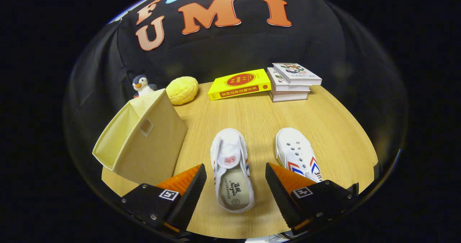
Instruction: Open the storage box then place both shoes into the box .Put the left shoe in first, then the right shoe, with the right side of both shoes facing outward in a uniform manner.
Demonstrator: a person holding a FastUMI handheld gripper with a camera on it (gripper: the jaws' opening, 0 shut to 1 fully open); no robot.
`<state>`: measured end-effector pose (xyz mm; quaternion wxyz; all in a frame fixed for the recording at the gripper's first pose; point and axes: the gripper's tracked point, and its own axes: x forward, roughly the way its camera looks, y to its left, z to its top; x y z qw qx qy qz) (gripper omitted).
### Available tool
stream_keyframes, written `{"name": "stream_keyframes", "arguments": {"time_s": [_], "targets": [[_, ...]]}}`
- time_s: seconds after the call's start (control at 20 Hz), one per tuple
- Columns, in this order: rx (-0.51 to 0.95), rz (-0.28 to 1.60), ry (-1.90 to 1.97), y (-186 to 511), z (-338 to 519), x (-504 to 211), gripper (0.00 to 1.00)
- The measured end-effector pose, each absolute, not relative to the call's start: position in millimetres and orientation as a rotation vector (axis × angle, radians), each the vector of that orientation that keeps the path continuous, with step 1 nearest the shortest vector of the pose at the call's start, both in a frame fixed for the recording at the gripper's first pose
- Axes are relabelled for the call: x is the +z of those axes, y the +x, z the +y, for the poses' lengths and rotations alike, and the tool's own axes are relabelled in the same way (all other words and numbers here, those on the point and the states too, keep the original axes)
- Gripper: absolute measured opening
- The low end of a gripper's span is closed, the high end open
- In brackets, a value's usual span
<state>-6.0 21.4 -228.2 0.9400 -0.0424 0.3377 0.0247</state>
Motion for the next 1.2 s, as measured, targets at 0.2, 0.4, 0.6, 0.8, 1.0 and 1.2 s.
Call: {"name": "stream_keyframes", "arguments": {"time_s": [0.2, 0.4, 0.6, 0.8, 1.0, 1.2], "targets": [[0.031, 0.721, -0.099, -3, 7, -244, 0.96], [0.037, 0.750, -0.077, 4, 6, -268, 0.83], [0.041, 0.756, -0.070, 18, 6, -284, 0.66], [0.056, 0.769, -0.042, 31, 10, -294, 0.48], [0.094, 0.795, -0.036, 31, 20, -303, 0.23], [0.083, 0.815, -0.016, 30, 15, -305, 0.02]]}}
